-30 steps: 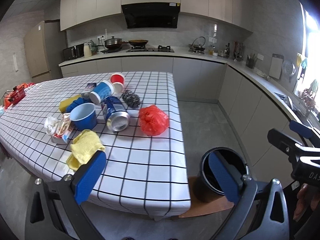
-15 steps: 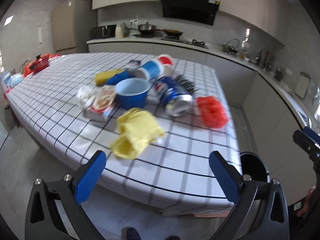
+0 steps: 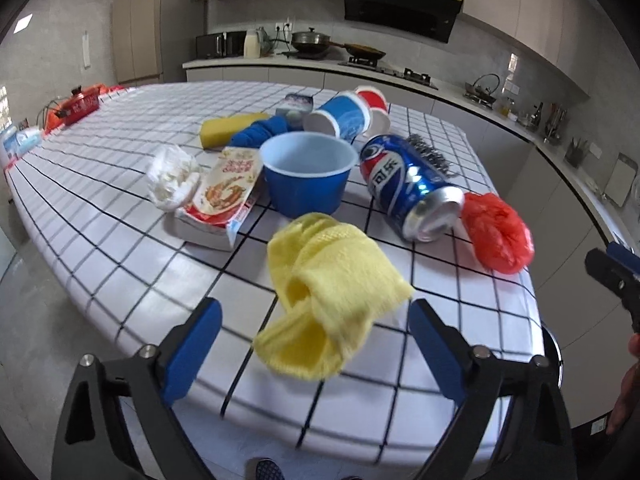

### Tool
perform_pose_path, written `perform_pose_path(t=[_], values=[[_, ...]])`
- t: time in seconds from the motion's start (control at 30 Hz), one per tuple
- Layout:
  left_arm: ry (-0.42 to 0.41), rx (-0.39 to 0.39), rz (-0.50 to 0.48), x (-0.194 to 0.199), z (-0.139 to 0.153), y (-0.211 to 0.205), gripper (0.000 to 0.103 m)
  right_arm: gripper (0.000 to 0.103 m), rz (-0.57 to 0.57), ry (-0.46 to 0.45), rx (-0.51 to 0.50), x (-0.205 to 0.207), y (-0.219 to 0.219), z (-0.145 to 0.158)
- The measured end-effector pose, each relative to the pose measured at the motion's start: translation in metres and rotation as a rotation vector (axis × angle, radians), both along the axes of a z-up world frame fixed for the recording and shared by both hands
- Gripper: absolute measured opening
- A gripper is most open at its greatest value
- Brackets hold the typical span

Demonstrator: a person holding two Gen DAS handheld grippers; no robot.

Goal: Collect trash
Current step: 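Grasp the red plastic bag with the right tool while the left tool grasps the yellow cloth, then carry the red bag and yellow cloth over the black bin and release both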

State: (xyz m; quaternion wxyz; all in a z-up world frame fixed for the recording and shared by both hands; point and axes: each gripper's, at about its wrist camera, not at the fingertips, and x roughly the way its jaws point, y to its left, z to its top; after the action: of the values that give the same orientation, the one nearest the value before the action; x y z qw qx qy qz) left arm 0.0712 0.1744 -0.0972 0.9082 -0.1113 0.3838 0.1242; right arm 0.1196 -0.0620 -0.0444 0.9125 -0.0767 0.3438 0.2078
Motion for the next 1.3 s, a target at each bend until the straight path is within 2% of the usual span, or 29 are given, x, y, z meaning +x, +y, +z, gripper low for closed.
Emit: perform_pose_path(t=[0.17,0.27,0.33,0.47,0.5,0.53,0.57,0.6,0.7,1.03,1.3], values=[[0.027,-0.048,0.008,0.020,-0.013,0.011,0.087,0.103,0.040,0.020,-0.030,0.031,0.032,-0.016],[0.033,-0.050,0.011,0.029,-0.014,0.012,0.083,0.100,0.052,0.052,-0.041,0.056,0.044,-0.030],[0.037,-0.055,0.015,0.033,-0.015,0.013,0.082,0.091,0.059,0.083,-0.047,0.071,0.051,-0.041],[0.036,-0.061,0.020,0.037,-0.017,0.013,0.079,0.084,0.061,0.121,-0.040,0.081,0.053,-0.052],[0.033,-0.060,0.016,0.036,-0.016,0.012,0.078,0.080,0.060,0.125,-0.039,0.082,0.054,-0.054],[0.027,-0.065,0.008,0.037,-0.016,0.011,0.069,0.069,0.062,0.133,-0.036,0.082,0.054,-0.057],[0.020,-0.075,-0.010,0.038,-0.015,0.009,0.055,0.058,0.067,0.144,-0.033,0.082,0.054,-0.059],[0.017,-0.084,-0.028,0.039,-0.015,0.007,0.049,0.042,0.074,0.160,-0.028,0.083,0.054,-0.062],[0.005,-0.102,-0.052,0.036,-0.012,0.004,0.042,0.034,0.090,0.168,-0.008,0.081,0.055,-0.060],[-0.068,-0.080,-0.107,0.011,0.032,-0.012,0.041,0.032,0.088,0.093,0.067,0.044,0.030,-0.013],[-0.110,-0.060,-0.238,0.015,0.057,-0.050,0.041,0.032,-0.020,0.018,0.094,0.009,-0.028,0.022]])
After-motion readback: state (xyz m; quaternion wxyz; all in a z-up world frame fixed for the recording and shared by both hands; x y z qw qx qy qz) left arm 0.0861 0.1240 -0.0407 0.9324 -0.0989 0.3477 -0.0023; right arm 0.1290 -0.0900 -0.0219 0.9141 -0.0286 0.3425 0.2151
